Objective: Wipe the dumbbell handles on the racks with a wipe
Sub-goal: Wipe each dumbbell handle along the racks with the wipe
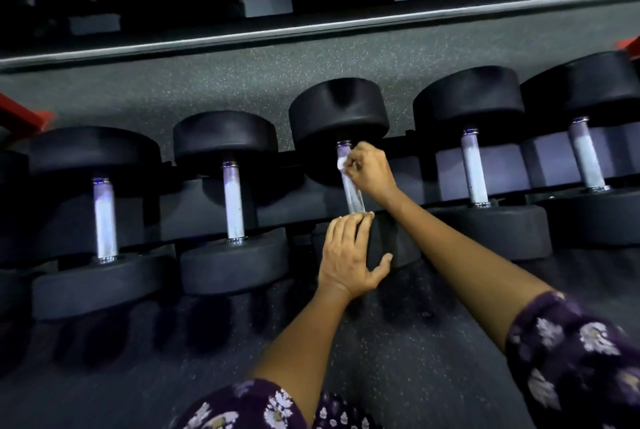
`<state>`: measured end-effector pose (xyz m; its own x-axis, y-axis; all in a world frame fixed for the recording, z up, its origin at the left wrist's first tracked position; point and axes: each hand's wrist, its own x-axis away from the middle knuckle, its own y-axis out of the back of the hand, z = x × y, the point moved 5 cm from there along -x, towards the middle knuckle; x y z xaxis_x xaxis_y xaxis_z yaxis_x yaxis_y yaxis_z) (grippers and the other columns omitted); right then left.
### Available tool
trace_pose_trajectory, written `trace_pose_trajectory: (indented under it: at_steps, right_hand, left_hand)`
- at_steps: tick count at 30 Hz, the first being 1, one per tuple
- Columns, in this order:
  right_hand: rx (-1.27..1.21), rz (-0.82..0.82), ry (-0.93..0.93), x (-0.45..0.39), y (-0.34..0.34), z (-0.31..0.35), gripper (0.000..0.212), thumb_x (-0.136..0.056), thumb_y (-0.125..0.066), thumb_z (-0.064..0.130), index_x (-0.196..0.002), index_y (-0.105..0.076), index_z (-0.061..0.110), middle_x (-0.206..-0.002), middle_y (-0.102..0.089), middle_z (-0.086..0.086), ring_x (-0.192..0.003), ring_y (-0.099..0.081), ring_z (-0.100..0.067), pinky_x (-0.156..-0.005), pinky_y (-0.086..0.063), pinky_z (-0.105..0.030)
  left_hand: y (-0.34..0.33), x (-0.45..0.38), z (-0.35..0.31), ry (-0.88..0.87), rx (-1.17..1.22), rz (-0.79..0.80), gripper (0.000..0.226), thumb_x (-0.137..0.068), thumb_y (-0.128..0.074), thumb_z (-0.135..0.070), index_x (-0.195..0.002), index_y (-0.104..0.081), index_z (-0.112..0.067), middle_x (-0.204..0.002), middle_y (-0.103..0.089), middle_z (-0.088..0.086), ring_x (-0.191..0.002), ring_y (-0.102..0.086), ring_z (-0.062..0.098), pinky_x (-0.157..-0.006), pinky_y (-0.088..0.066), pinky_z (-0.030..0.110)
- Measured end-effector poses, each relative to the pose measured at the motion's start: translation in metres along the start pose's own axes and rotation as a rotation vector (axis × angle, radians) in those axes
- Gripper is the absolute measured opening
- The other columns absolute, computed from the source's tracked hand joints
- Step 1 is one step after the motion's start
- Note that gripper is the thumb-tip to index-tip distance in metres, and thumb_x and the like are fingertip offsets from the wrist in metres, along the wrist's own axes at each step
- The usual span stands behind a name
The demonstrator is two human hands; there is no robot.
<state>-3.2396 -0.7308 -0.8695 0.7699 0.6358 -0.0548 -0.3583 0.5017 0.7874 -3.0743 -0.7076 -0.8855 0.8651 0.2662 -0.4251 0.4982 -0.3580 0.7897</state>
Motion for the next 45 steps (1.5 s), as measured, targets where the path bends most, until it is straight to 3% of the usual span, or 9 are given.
trace_pose_trajectory:
  at_steps: [4,9,14,19,24,29,36,41,45]
  right_hand:
    - [-0.033,0.092,-0.022,0.011,0.001,-0.012,0.009,-0.071,-0.075,0.004,-0.074,-0.070,-0.002,-0.082,-0.063,-0.017,-0.075,-0.059,-0.028,-0.059,-0.036,-0.014]
    - [-0.061,-0.032,-0.084,-0.017,0.008,-0.001,0.009,-0.077,-0.063,0.002,-0.079,-0.071,-0.001,-0.088,-0.063,-0.021,-0.080,-0.059,-0.030,-0.070,-0.040,-0.027]
    - [-0.026,0.149,-0.048,0.007,0.003,-0.016,0.007,-0.074,-0.070,0.004,-0.078,-0.072,-0.002,-0.085,-0.066,-0.017,-0.076,-0.060,-0.024,-0.065,-0.038,-0.021]
    - [-0.376,-0.123,-0.328,-0.019,0.015,-0.022,0.011,-0.077,-0.064,0.002,-0.083,-0.072,-0.004,-0.080,-0.070,-0.015,-0.071,-0.055,-0.012,-0.057,-0.034,-0.009]
    - [-0.477,-0.098,-0.378,-0.001,0.001,-0.026,0.006,-0.073,-0.069,0.004,-0.070,-0.071,-0.001,-0.064,-0.062,-0.005,-0.046,-0.047,0.006,-0.053,-0.035,-0.007]
    - [-0.570,-0.215,-0.520,-0.017,0.003,-0.024,0.011,-0.081,-0.064,0.006,-0.080,-0.069,-0.004,-0.070,-0.061,-0.006,-0.064,-0.050,-0.010,-0.048,-0.034,-0.006]
    - [-0.488,0.401,-0.543,0.014,-0.004,-0.048,0.030,-0.072,-0.057,-0.012,-0.053,-0.051,0.009,-0.047,-0.049,-0.006,-0.041,-0.047,-0.013,-0.040,-0.036,-0.016]
    - [-0.561,0.169,-0.561,-0.005,-0.005,-0.043,0.030,-0.074,-0.055,-0.007,-0.054,-0.049,0.014,-0.057,-0.052,-0.003,-0.053,-0.048,-0.012,-0.047,-0.039,-0.020]
    - [-0.504,0.427,-0.567,0.030,-0.012,-0.052,0.031,-0.079,-0.054,-0.010,-0.057,-0.048,0.011,-0.056,-0.052,-0.007,-0.049,-0.050,-0.014,-0.044,-0.044,-0.021]
  left_hand:
    - [0.001,0.001,0.000,0.007,-0.006,-0.003,0.062,-0.083,-0.049,-0.048,-0.127,-0.046,-0.006,-0.118,-0.059,0.013,-0.107,-0.052,0.027,-0.098,-0.041,0.042]
    - [0.002,-0.001,-0.002,0.007,-0.004,-0.015,0.062,-0.082,-0.050,-0.048,-0.127,-0.047,-0.005,-0.117,-0.057,0.012,-0.107,-0.051,0.026,-0.098,-0.039,0.039]
    - [0.002,0.000,-0.001,0.025,-0.012,0.017,0.062,-0.084,-0.047,-0.050,-0.128,-0.046,-0.007,-0.119,-0.056,0.012,-0.108,-0.051,0.026,-0.098,-0.040,0.041]
    - [0.001,0.000,-0.001,0.029,-0.006,0.020,0.063,-0.083,-0.048,-0.049,-0.129,-0.046,-0.006,-0.119,-0.057,0.012,-0.108,-0.052,0.025,-0.097,-0.041,0.041]
    - [0.000,0.002,0.001,0.028,0.001,0.032,0.064,-0.083,-0.046,-0.050,-0.130,-0.046,-0.006,-0.120,-0.058,0.012,-0.110,-0.053,0.025,-0.098,-0.041,0.042]
    - [0.000,0.002,0.000,0.034,0.006,0.044,0.065,-0.083,-0.046,-0.051,-0.130,-0.046,-0.006,-0.121,-0.059,0.013,-0.110,-0.053,0.026,-0.098,-0.041,0.042]
    - [0.001,0.001,0.001,0.019,-0.011,0.026,0.065,-0.082,-0.048,-0.049,-0.129,-0.046,-0.005,-0.120,-0.059,0.015,-0.110,-0.053,0.027,-0.098,-0.041,0.042]
    - [0.001,0.000,0.000,0.028,-0.017,0.016,0.064,-0.083,-0.047,-0.050,-0.129,-0.046,-0.005,-0.120,-0.059,0.014,-0.109,-0.053,0.027,-0.097,-0.041,0.042]
    - [0.002,0.001,0.000,0.021,-0.021,0.010,0.064,-0.083,-0.047,-0.050,-0.129,-0.046,-0.005,-0.119,-0.059,0.015,-0.108,-0.052,0.027,-0.098,-0.040,0.040]
